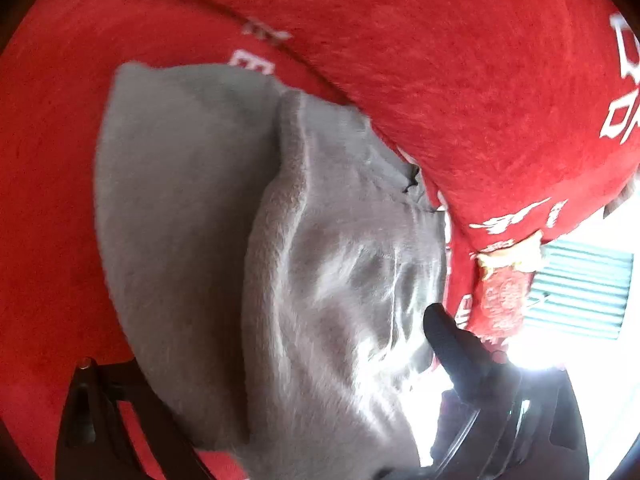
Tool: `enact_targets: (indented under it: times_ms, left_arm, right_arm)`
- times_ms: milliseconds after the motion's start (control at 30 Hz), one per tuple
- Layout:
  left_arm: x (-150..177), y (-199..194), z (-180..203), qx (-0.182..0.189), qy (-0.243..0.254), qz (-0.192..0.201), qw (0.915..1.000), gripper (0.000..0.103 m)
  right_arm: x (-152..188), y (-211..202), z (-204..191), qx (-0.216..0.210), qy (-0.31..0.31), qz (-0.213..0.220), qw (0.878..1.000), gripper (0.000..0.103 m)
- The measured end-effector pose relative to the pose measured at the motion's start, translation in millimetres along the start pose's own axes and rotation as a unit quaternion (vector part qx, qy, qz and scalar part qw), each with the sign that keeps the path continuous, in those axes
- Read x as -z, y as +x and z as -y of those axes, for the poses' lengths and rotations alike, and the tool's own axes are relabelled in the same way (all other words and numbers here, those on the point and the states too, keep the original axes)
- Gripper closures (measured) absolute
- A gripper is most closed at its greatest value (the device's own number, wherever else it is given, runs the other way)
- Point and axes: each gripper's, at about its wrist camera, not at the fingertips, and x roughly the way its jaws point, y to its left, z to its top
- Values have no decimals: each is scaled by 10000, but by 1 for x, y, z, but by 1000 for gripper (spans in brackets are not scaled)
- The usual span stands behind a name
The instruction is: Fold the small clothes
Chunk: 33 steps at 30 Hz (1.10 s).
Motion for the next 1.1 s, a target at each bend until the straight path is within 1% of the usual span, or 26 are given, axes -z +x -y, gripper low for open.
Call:
enact_targets:
  times_ms: [33,67,100,167,200,233,267,300,333,367,400,433,467,500,567,600,633,667,700,767,800,833,900,967,1000,1100]
  left_arm:
    - [-1,6,6,-205,104,-66,9997,54]
    - [-1,12,8,-371,136,-179,9991,75]
    - [-2,17,8,-472,138,-263,9984,75]
    - [-1,22,10,-719,205,-231,9969,75]
    - [0,22,12,-866,281,-186,9957,75]
    - [1,22,13,-934,298,-164,9950,75]
    - [2,22,14,-1005,298,-144,9944,75]
    - [3,21,14,-1067,307,-130,9937,75]
    - [4,20,12,-1114,320,-123,9932,75]
    - [4,21,13,-1172,312,-129,9925,69]
    - [4,22,14,-1220,303,-120,9920,67]
    - [4,24,15,-1248,289,-110,9917,67]
    - [4,25,17,-1286,278,-96,9913,67]
    - [4,26,20,-1337,298,-69,9905,67]
    - [4,35,31,-1488,397,-15,9881,68]
    - [6,37,37,-1630,501,43,9853,70]
    - [6,35,35,-1689,573,74,9839,77]
    - [7,36,41,-1730,660,115,9826,79]
    - [8,35,46,-1833,720,179,9802,79]
    - [10,35,57,-1939,801,272,9774,81]
    - [11,32,66,-1935,832,358,9769,81]
    - [12,29,77,-1891,886,453,9769,81]
    - [14,22,100,-1809,1003,605,9765,81]
    - [16,21,128,-1730,1183,716,9752,81]
    - [18,24,152,-1703,1360,772,9729,81]
    - [23,39,206,-1680,1840,837,9648,81]
  right_arm:
    - [2,1,5,144,13,-116,9998,95]
    - [3,4,8,313,24,-264,9992,95]
    - [4,4,12,517,19,-454,9976,90]
    - [5,1,15,977,-90,-774,9922,85]
    - [4,-7,15,1328,-279,-930,9864,75]
    - [2,-17,12,1540,-463,-915,9827,64]
    - [-3,-29,8,1723,-660,-825,9794,59]
    - [-8,-40,3,1859,-810,-705,9767,56]
    - [-15,-52,-1,2006,-963,-513,9736,56]
    - [-27,-69,-9,2197,-1147,-155,9687,56]
    - [-38,-80,-13,2318,-1252,100,9646,60]
    - [-49,-86,-17,2439,-1325,307,9602,76]
    - [-58,-88,-20,2552,-1361,434,9563,86]
    - [-71,-90,-22,2727,-1435,580,9496,95]
    - [-92,-84,-23,3027,-1598,724,9368,95]
    - [-99,-79,-24,3088,-1635,716,9342,96]
    - [-105,-72,-23,3141,-1704,649,9317,96]
    - [-110,-63,-18,3257,-1783,521,9270,96]
    - [-112,-55,-12,3394,-1876,388,9209,98]
    - [-113,-46,-16,3492,-2244,390,9089,100]
    - [-113,-44,-19,3517,-2284,348,9072,100]
    - [-114,-45,-19,3489,-2278,312,9085,100]
    - [-116,-51,-16,3330,-2212,231,9163,100]
    - [-119,-68,-9,2998,-2018,151,9323,99]
    - [-120,-78,-6,2812,-1887,163,9408,99]
    - [-119,-108,-2,2350,-1628,359,9576,97]
